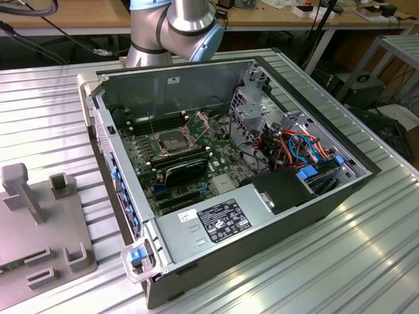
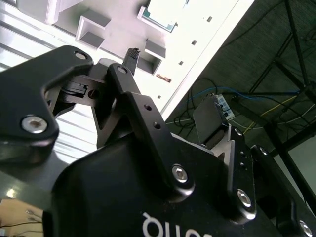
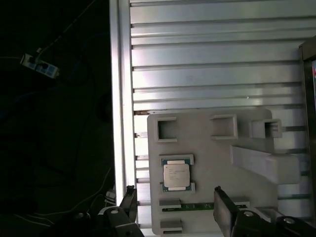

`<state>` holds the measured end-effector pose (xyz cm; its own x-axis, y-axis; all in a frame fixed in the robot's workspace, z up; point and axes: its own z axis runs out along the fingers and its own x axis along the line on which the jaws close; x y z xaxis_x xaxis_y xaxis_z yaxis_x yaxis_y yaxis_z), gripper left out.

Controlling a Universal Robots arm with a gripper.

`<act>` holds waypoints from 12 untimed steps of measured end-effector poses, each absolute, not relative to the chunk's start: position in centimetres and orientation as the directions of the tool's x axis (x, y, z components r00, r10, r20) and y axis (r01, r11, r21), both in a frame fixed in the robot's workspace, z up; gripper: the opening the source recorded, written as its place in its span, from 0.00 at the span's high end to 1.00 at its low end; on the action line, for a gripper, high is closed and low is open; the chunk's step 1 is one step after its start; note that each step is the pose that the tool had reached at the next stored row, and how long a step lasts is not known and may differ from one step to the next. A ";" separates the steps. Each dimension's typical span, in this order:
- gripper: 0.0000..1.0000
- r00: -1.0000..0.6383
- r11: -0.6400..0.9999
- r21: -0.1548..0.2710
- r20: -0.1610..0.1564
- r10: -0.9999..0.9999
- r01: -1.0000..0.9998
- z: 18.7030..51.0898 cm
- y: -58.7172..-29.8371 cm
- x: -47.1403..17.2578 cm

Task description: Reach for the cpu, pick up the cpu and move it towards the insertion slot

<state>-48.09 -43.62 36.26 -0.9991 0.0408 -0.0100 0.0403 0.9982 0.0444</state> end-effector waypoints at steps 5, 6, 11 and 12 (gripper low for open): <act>0.28 -0.999 0.998 0.044 -0.004 0.041 0.041 35.2 -43.6 -48.1; 0.28 -0.999 0.998 0.044 -0.003 0.041 0.041 35.1 -43.6 -48.1; 0.28 -0.999 0.998 0.044 0.001 0.041 0.041 33.8 -43.8 -48.1; 0.28 -0.999 0.998 0.044 0.001 0.041 0.041 33.6 -43.9 -48.1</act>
